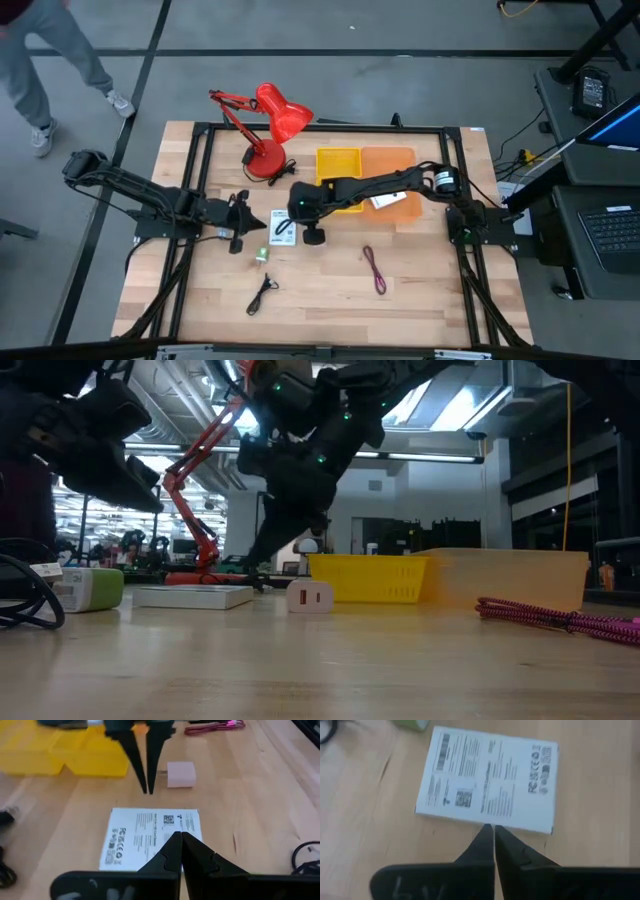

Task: Pick and place items into bin
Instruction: Put the white card reader box into the orange bin

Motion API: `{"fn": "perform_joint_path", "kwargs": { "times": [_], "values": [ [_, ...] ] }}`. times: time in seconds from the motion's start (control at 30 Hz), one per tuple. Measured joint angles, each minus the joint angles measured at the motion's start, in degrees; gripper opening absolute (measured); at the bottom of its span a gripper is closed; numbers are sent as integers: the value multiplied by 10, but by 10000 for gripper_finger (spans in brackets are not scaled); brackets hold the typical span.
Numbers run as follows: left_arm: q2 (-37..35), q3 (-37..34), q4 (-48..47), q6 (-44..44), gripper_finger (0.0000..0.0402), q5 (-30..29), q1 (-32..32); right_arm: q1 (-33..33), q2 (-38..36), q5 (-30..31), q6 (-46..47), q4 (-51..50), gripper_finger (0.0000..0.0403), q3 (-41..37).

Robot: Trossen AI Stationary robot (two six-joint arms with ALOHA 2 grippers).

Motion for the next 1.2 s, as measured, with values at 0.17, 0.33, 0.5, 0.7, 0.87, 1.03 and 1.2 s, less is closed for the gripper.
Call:
{"fn": "perform_joint_path", "kwargs": {
  "times": [0.17, 0.33, 0.5, 0.7, 0.87, 1.03, 1.2],
  "values": [
    [3, 0, -1, -38, 4, -1, 0, 0, 0, 2, -1, 16, 0, 0],
    [3, 0, 3, -52, 6, -2, 0, 0, 22, 4, -1, 39, 0, 0],
    [4, 0, -1, -63, 18, -2, 0, -1, 28, 4, 0, 47, 0, 0],
    [4, 0, -1, -54, 31, -18, 0, -1, 28, 5, 12, 44, 0, 0],
    [4, 0, -2, -53, 36, -22, 0, -1, 31, 5, 12, 44, 0, 0],
    [4, 0, -2, -53, 36, -22, 0, -1, 38, 4, 12, 47, 0, 0],
    [4, 0, -1, -53, 36, -23, 0, -1, 44, 4, 13, 43, 0, 1]
  ]
}}
